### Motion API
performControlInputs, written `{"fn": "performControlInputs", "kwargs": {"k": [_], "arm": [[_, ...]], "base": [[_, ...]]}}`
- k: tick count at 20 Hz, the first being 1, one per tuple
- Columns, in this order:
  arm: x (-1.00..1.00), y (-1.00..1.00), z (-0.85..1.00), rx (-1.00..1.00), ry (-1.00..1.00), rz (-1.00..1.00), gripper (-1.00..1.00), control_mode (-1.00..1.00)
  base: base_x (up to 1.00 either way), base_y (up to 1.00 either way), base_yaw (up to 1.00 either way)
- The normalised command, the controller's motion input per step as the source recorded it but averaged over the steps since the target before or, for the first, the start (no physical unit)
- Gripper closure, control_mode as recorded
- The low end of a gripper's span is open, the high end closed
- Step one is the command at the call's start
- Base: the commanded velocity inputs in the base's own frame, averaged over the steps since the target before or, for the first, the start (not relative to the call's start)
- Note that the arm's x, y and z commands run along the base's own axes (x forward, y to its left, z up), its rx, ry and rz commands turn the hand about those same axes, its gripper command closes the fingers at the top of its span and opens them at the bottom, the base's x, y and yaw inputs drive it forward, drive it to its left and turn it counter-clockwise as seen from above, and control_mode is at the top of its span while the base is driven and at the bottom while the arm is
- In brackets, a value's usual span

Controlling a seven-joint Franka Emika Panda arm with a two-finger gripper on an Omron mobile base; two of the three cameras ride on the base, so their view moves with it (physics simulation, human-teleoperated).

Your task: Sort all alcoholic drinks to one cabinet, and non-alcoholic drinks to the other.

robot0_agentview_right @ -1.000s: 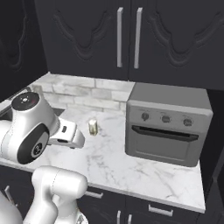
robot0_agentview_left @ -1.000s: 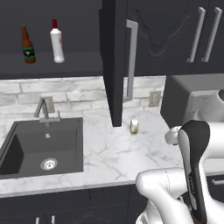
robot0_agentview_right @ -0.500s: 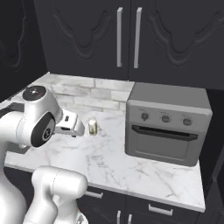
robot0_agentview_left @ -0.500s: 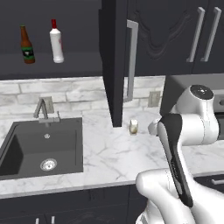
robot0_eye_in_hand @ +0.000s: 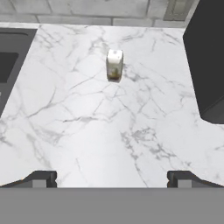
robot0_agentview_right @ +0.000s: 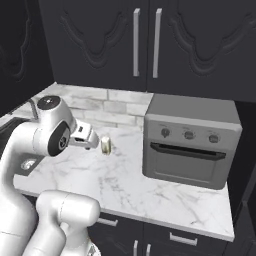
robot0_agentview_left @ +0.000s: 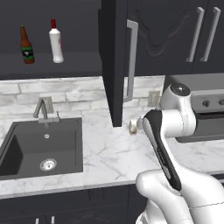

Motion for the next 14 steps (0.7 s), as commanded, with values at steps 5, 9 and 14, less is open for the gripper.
{"fn": "performControlInputs", "kwargs": {"k": [5, 9, 14], "arm": [[0.18, -0.04, -0.46, 0.00, 0.00, 0.00, -1.00, -1.00], [0.31, 0.00, -0.43, 0.00, 0.00, 0.00, -1.00, -1.00], [0.42, 0.01, -0.33, 0.00, 0.00, 0.00, -1.00, -1.00]], "base": [[0.00, 0.00, 0.00], [0.00, 0.00, 0.00], [0.00, 0.00, 0.00]]}}
